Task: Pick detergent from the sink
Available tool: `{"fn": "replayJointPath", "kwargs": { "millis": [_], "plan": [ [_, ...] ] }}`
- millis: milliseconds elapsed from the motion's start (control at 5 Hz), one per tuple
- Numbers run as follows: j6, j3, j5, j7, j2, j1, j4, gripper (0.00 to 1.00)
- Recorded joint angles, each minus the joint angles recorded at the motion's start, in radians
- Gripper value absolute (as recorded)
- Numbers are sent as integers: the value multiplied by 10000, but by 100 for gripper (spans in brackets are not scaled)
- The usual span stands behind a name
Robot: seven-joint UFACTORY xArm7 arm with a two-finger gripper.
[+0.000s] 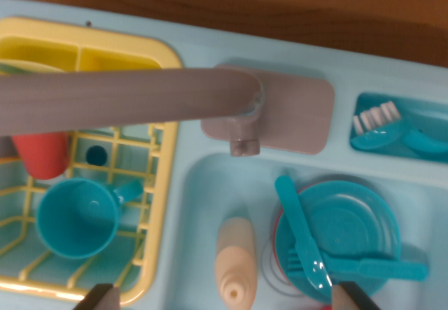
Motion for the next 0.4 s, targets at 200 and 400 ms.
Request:
{"fn": "replayJointPath", "kwargs": {
  "millis": [200,400],
  "plan": [
    [-468,-41,36,-269,107,-34,-399,0],
    [-468,-41,36,-269,107,-34,-399,0]
  ]
}}
